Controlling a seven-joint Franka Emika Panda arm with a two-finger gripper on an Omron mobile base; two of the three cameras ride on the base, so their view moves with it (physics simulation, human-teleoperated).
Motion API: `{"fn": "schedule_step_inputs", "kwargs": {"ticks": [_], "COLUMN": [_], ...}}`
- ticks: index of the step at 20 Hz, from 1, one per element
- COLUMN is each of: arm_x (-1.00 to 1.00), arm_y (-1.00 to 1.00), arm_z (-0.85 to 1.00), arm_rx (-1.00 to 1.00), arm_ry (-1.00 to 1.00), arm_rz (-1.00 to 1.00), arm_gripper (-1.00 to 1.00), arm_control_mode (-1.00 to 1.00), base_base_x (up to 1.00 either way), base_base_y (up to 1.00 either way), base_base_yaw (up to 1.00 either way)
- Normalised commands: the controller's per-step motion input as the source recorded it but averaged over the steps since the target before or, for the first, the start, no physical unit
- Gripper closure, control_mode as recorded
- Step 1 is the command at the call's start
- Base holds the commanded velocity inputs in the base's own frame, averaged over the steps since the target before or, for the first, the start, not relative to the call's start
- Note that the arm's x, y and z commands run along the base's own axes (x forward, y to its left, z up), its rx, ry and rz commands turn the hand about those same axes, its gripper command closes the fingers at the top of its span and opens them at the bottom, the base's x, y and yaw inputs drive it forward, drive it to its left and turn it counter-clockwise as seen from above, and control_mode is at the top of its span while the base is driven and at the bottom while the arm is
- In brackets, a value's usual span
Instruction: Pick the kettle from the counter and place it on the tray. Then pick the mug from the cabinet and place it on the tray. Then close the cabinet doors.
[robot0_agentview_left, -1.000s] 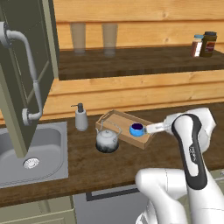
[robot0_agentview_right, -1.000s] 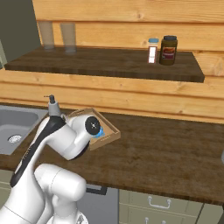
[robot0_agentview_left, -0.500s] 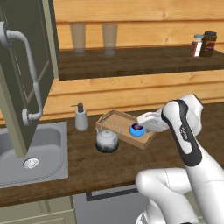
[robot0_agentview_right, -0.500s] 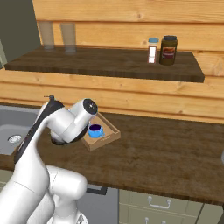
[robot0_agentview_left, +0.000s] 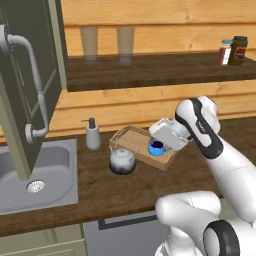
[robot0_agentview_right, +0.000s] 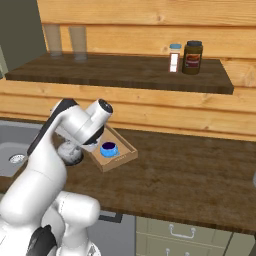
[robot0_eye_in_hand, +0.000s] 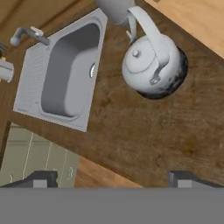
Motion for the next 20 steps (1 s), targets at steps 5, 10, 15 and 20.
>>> {"fn": "schedule_step_inputs", "kwargs": {"ticks": [5, 10, 15, 20], "arm_x": [0.33, 0.41, 0.26, 0.32], "arm_y": [0.32, 0.25, 0.0, 0.0], "arm_z": [-0.22, -0.2, -0.19, -0.21], "arm_rx": [0.0, -0.01, 0.0, 0.0], "arm_ry": [0.02, 0.0, 0.0, 0.0], "arm_rz": [0.0, 0.0, 0.0, 0.02], "arm_gripper": [-1.0, -1.0, -1.0, -1.0], "arm_control_mode": [-1.0, -1.0, -1.0, -1.0], "base_base_x": [0.0, 0.0, 0.0, 0.0], "base_base_y": [0.0, 0.0, 0.0, 0.0], "base_base_yaw": [0.0, 0.0, 0.0, 0.0]}}
